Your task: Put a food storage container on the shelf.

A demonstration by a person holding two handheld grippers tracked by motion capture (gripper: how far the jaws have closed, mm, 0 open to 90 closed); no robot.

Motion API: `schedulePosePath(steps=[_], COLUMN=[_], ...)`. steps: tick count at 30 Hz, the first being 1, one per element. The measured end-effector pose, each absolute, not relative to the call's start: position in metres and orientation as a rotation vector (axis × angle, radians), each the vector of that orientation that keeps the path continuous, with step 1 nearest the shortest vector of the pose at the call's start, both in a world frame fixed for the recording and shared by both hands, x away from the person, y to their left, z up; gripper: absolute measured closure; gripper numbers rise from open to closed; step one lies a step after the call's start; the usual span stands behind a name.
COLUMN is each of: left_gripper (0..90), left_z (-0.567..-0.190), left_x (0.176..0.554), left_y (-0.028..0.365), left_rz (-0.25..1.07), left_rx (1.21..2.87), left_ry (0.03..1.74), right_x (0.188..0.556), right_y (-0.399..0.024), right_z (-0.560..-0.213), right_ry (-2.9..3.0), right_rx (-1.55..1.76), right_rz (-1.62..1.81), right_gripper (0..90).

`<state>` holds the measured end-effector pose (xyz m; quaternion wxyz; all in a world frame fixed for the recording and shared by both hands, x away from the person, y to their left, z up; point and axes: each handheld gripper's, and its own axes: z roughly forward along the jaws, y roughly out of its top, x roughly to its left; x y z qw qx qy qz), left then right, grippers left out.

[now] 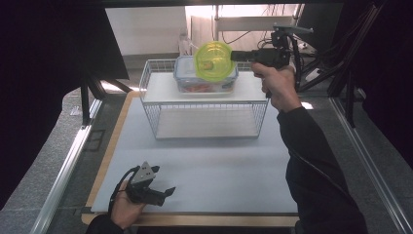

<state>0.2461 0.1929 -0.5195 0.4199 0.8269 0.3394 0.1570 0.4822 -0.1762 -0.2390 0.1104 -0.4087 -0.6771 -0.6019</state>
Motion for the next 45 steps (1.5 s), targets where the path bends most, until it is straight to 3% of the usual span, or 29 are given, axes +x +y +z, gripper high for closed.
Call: schedulePosePath(steps=[19,45], left_gripper=[6.5,6.6], left_z=[-0.521,-0.522], left_x=[0.247,0.247], left_y=[0.192,0.19], left_rz=[0.371,0.354], left_rx=[2.079,2.097], left_ry=[0.843,0.832], right_x=[0.538,0.548], right_y=[-0.151,-0.13], right_z=[-0.254,-0.257], right_ry=[-1.889,-2.007], right_rx=[-1.318,-1.487], right_rz=[-1.74,-1.742], right_gripper=[83.5,71.5])
